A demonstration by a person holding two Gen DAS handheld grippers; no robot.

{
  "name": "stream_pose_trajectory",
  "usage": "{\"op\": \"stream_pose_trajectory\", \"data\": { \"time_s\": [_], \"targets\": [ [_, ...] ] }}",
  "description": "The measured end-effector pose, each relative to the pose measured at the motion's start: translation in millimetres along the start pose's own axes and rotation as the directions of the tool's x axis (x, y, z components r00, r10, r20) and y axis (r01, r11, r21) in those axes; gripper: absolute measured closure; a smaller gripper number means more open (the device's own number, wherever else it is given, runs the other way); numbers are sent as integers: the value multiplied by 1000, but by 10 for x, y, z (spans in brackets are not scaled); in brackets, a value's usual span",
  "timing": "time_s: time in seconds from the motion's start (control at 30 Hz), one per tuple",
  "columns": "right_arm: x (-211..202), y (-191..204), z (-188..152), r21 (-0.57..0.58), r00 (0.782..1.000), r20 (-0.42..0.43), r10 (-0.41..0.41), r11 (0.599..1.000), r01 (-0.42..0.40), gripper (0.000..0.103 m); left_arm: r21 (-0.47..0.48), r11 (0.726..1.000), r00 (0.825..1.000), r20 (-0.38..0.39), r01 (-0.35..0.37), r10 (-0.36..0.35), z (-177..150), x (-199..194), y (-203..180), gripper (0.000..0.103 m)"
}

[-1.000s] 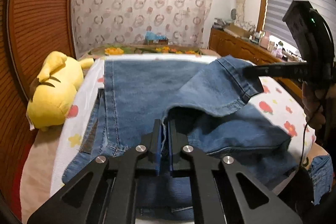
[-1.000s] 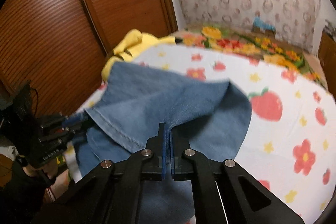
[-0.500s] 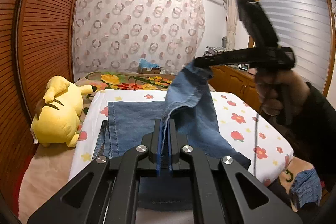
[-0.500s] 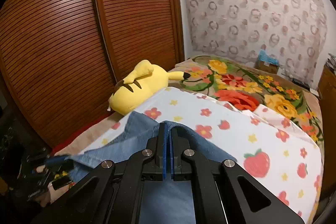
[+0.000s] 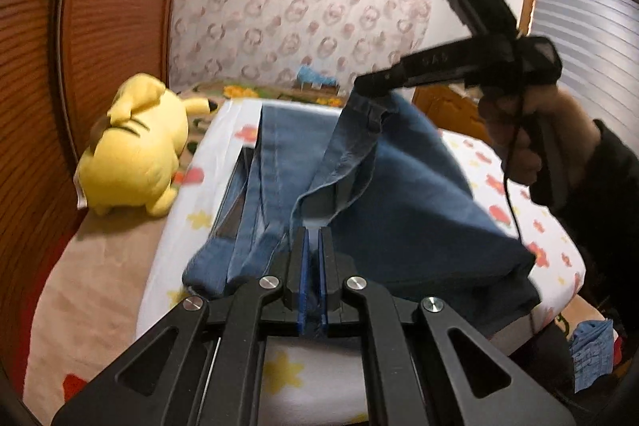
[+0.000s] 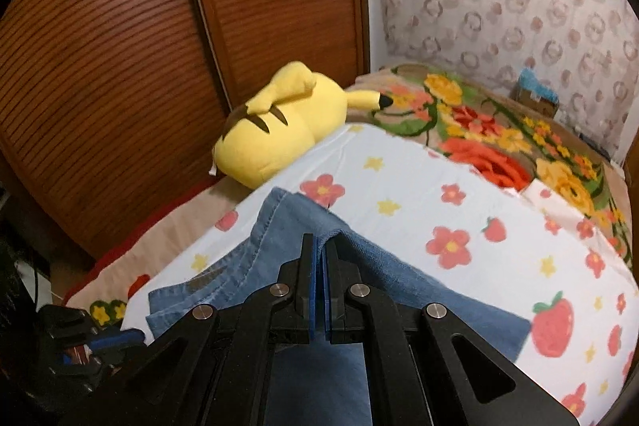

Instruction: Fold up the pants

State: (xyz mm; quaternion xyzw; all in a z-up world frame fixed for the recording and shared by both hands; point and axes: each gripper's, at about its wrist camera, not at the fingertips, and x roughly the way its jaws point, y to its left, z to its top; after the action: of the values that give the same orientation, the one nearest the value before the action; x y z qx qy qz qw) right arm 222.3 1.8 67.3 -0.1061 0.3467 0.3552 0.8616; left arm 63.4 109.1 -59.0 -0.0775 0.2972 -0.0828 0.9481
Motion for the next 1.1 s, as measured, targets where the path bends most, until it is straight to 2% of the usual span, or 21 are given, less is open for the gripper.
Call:
{"op": "stream_pose_trajectory", "data": {
  "time_s": [0.07, 0.1, 0.17, 0.2, 0.23, 0.4, 0.57, 0.63, 0.87, 1.0, 1.03, 1.07, 1.1],
  "targets": [
    [92, 27, 40, 0, 1000, -15, 9, 1000, -9, 100, -6, 1000, 1000, -12, -3, 3, -40, 40, 21, 97],
    [98, 56, 75, -4, 1000, -23, 6, 1000, -6, 95, -8, 1000, 1000, -16, -5, 5, -50, 54, 24, 97],
    [83, 65, 99, -15, 1000, -24, -16, 1000, 16, 78, -10, 1000, 1000, -16, -5, 5, -57, 51, 25, 97],
    [45, 73, 104, -16, 1000, -17, -16, 1000, 16, 66, -10, 1000, 1000, -15, -3, 3, -55, 48, 18, 97],
    [-4, 77, 116, -18, 1000, -4, -19, 1000, 19, 63, -9, 1000, 1000, -13, -2, 2, -49, 44, 17, 97],
    [-143, 76, 51, -13, 998, 41, -41, 999, 42, 62, 2, 1000, 1000, -22, -17, 17, -9, 69, -22, 96],
    [-287, 33, -161, -42, 994, 44, -101, 994, 103, 62, 12, 1000, 999, -29, -17, 18, 37, 116, -58, 71],
    [-353, -33, -273, -54, 990, 40, -132, 989, 134, 62, 22, 1000, 1000, -25, -10, 11, 56, 135, -93, 65],
    [-468, -448, -754, 18, 980, -2, -199, 980, 199, 62, 58, 998, 998, -49, -29, 32, 111, 363, -171, 64],
    [-431, -634, -1028, 63, 979, -47, -200, 977, 203, 62, 67, 997, 997, -63, -44, 48, 81, 478, -148, 64],
    [-425, -658, -1069, 71, 978, -56, -200, 976, 204, 62, 66, 997, 997, -68, -37, 41, 75, 490, -143, 68],
    [-415, -682, -1124, 82, 979, -65, -195, 976, 200, 62, 64, 997, 997, -73, -30, 35, 63, 502, -132, 76],
    [-407, -708, -1179, 99, 980, -76, -185, 976, 192, 62, 65, 997, 997, -74, -29, 34, 56, 508, -125, 78]
  ]
}}
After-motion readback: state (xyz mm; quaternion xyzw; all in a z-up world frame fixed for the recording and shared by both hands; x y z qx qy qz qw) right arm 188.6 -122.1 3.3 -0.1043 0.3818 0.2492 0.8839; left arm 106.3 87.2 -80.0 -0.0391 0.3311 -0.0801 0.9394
